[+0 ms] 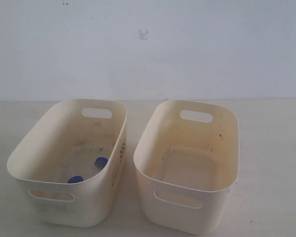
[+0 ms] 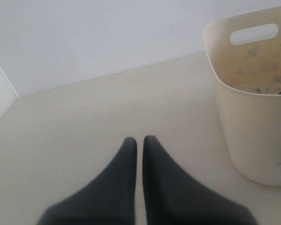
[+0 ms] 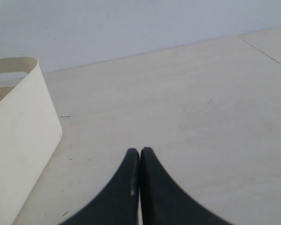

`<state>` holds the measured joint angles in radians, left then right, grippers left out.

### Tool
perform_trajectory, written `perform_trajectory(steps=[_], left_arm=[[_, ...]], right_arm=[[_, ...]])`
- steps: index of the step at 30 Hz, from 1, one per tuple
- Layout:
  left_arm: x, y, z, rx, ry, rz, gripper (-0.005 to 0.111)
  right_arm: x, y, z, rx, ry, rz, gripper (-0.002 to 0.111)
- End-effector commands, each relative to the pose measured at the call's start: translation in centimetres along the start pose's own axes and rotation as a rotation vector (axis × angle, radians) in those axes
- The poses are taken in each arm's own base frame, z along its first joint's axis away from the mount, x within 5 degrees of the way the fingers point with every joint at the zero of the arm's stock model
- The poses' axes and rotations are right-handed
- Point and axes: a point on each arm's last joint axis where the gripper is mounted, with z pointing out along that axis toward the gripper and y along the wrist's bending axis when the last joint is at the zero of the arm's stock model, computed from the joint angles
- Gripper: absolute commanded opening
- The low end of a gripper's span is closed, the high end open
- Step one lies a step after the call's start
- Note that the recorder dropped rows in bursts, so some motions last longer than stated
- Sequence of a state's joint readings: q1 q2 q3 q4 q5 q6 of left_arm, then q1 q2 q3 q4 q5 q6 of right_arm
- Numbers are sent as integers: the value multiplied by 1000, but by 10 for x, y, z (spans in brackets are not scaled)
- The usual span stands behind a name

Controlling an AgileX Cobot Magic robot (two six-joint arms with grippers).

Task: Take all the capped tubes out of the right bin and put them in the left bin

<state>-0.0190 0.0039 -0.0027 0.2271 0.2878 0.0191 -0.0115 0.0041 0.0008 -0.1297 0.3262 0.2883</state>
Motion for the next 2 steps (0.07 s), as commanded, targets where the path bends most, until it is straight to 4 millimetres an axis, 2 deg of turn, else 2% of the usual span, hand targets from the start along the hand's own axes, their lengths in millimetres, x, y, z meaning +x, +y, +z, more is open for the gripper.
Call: perform_trajectory(steps=[1, 2], left_arm=[[0, 0, 0, 1, -6, 3, 4], [0, 0, 0, 1, -6, 3, 4]], right_arm=[[-1, 0, 0, 6, -10, -14, 0], [-1, 0, 0, 6, -10, -14, 0]])
